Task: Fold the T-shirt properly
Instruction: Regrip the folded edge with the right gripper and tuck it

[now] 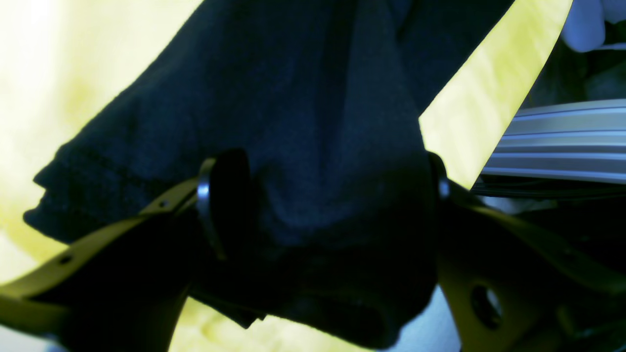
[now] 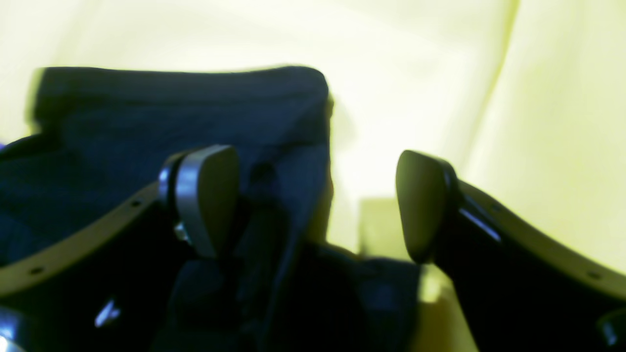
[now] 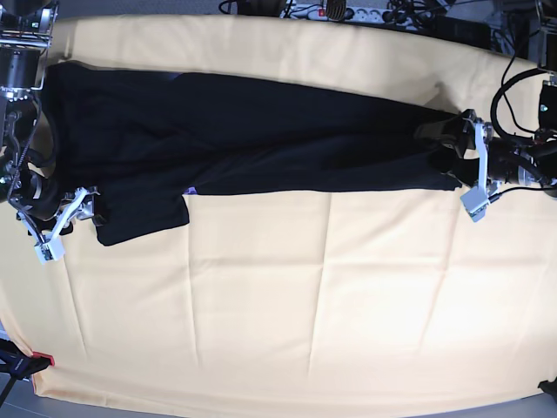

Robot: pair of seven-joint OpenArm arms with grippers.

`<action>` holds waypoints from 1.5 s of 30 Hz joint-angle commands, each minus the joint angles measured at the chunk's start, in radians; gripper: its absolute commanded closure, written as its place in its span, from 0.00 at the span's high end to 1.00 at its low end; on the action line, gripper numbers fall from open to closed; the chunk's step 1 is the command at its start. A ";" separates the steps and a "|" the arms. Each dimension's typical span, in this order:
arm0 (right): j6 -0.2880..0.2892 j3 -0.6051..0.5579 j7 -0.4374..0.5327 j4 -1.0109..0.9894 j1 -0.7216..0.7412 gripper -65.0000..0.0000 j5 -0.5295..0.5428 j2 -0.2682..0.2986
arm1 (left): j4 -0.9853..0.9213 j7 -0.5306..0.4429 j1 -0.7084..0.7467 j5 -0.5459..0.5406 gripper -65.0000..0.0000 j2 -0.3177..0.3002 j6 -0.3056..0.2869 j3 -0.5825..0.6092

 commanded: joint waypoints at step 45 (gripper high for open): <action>0.164 0.010 -0.571 0.607 -0.234 0.00 0.835 0.192 | 0.011 -0.053 -0.014 -0.024 0.65 -0.023 -0.008 -0.012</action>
